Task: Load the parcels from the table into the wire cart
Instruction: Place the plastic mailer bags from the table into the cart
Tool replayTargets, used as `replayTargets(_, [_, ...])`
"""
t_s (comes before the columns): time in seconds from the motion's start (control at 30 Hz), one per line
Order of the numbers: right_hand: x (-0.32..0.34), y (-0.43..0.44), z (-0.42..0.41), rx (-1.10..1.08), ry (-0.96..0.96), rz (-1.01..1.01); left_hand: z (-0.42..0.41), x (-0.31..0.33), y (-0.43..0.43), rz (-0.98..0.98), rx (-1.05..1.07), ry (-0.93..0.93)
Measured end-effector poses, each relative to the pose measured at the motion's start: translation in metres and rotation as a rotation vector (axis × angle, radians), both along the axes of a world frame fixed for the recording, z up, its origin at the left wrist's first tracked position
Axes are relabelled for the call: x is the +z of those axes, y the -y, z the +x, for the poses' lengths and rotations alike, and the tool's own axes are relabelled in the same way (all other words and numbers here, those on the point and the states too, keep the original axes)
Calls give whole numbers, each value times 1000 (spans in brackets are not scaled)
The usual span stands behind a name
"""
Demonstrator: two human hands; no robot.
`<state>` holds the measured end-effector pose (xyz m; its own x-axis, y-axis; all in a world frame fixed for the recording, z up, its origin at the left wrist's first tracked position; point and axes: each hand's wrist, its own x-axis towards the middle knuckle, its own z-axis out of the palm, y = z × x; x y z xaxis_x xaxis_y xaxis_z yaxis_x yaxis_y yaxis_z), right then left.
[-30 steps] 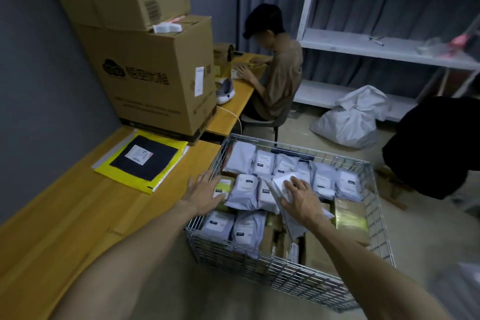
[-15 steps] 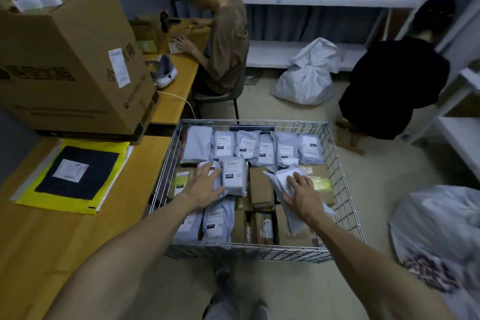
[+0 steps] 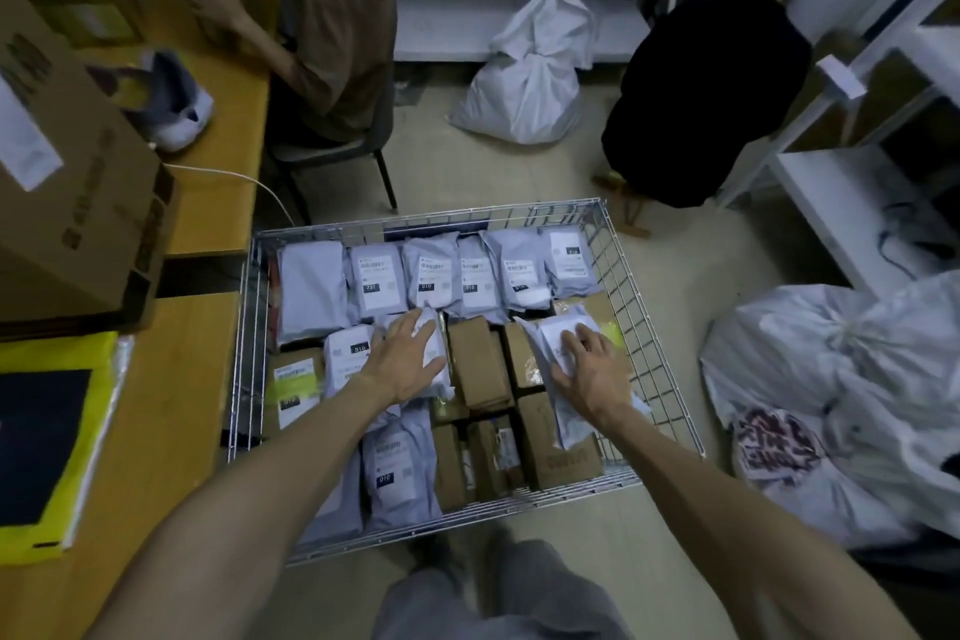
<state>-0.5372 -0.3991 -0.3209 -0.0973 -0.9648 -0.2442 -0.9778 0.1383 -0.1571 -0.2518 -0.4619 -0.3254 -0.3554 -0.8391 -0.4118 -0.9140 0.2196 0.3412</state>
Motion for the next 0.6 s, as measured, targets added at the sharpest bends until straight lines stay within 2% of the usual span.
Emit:
replayTargets(0.2, [-46, 18, -7, -8, 7, 72, -7, -43, 23, 47, -1, -14])
replayTargets(0.6, [-164, 79, -15, 14, 20, 175, -25, -139, 52, 2, 143, -37])
